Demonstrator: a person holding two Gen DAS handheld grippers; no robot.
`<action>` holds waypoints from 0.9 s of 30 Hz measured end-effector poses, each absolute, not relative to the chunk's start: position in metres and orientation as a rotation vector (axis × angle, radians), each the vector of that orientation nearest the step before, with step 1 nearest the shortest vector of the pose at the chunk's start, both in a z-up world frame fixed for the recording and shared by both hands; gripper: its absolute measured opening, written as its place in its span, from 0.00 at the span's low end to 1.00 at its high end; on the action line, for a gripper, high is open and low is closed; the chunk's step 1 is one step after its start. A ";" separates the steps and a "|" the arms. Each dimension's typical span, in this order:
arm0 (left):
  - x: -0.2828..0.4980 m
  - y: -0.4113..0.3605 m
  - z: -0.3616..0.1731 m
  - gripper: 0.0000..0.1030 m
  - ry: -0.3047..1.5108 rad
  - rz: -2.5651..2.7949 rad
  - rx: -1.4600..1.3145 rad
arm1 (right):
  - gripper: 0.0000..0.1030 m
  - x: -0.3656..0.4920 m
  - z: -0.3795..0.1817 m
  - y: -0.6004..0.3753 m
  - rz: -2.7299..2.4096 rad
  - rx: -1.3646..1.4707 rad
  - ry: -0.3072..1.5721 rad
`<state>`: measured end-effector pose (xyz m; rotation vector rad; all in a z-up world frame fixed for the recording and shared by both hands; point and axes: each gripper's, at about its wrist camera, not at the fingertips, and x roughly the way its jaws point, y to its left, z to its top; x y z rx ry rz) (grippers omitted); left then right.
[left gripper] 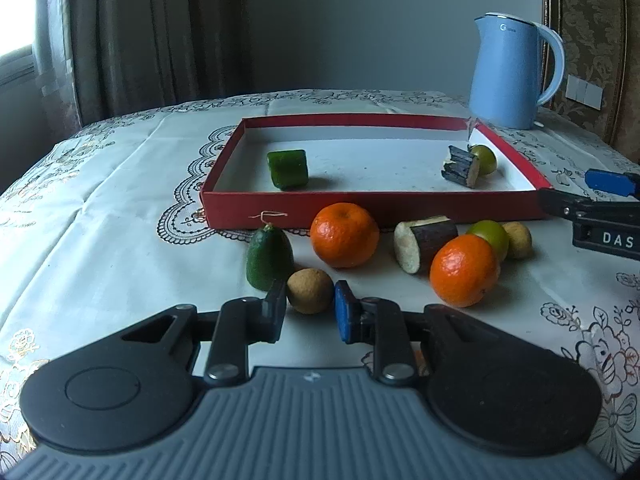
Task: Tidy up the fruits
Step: 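Carry the kiwi with the left tool over the tray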
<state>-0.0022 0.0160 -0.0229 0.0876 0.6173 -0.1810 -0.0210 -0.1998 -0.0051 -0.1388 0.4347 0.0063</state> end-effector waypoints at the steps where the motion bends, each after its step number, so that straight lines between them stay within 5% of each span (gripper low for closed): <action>1: -0.003 0.016 -0.021 0.23 0.616 -0.185 0.090 | 0.80 -0.021 -0.005 -0.199 0.008 -0.140 0.435; 15: 0.046 -0.001 0.034 0.23 0.516 -0.246 0.101 | 0.87 -0.020 -0.006 -0.197 0.018 -0.152 0.451; 27: 0.127 -0.027 0.020 0.23 0.596 -0.225 0.096 | 0.87 -0.012 -0.009 -0.203 0.015 -0.118 0.494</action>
